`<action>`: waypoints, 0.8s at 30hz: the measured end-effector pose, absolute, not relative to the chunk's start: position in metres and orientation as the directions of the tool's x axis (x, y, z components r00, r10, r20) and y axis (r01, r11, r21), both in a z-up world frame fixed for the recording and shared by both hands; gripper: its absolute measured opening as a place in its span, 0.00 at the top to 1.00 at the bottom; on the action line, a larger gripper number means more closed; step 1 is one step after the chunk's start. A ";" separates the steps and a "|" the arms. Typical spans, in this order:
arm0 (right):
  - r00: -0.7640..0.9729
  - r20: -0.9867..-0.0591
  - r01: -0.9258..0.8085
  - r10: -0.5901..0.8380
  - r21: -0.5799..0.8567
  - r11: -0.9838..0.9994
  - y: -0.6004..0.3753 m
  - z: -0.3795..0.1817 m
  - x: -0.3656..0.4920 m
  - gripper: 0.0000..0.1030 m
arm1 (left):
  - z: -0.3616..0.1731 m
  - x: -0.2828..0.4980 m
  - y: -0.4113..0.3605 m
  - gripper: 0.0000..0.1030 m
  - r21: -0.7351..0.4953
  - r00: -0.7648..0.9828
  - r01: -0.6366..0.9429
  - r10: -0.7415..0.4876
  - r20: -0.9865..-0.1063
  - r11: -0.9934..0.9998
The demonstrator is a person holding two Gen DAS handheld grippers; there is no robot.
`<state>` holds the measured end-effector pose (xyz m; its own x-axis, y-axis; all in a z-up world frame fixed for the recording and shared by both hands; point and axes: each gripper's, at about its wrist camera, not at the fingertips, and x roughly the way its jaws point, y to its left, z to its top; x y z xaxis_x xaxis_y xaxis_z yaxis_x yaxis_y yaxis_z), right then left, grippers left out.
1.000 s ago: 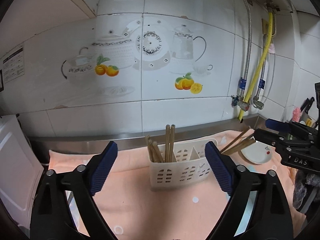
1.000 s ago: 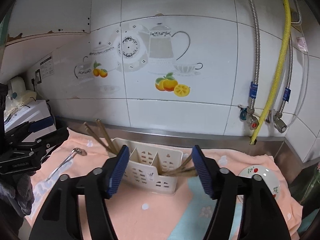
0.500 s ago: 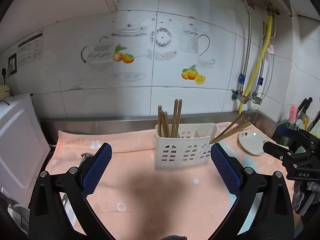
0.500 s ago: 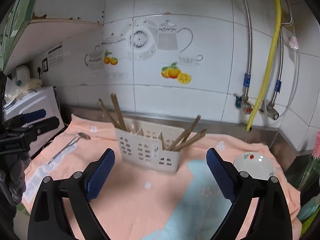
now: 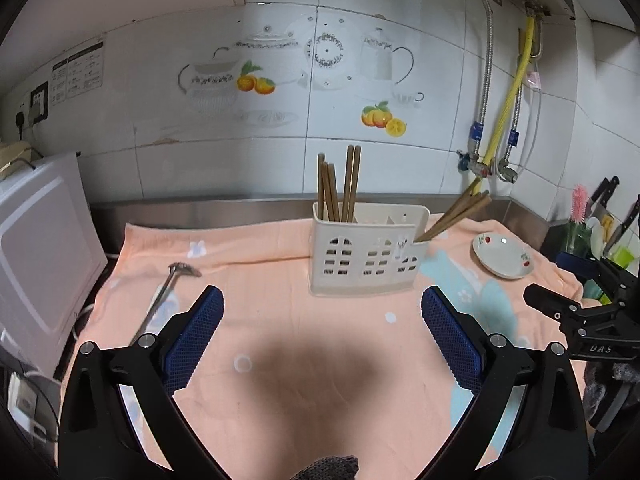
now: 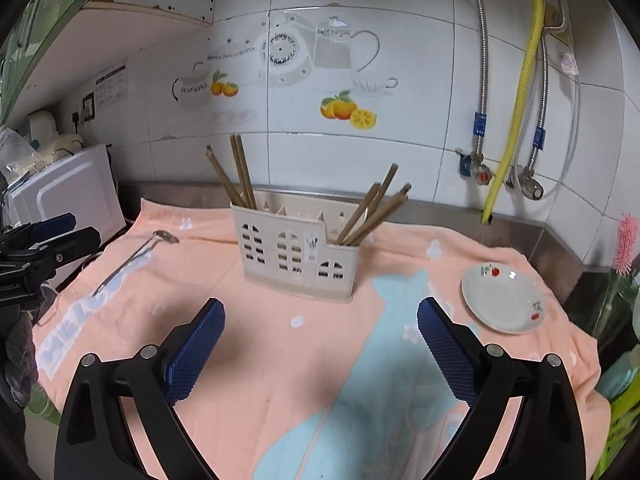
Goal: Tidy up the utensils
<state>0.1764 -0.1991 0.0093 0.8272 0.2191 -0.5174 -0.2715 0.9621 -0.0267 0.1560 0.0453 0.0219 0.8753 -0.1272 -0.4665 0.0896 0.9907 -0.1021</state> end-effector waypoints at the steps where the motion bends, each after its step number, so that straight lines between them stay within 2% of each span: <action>1: 0.826 -0.520 -0.266 0.217 -0.021 0.964 -0.199 0.007 0.174 0.09 | 0.021 0.154 0.046 0.05 -0.106 0.875 0.089 -0.128 -0.467 0.990; 24: 0.804 -0.560 -0.230 0.201 0.019 0.973 -0.202 -0.021 0.138 0.07 | -0.012 0.117 0.055 0.05 -0.106 0.852 0.033 -0.084 -0.517 0.994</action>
<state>0.1381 -0.2017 -0.0210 0.8037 0.2010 -0.5601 -0.2302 0.9730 0.0189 0.1167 0.0549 -0.0117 0.8520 -0.0838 -0.5169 0.0335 0.9938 -0.1059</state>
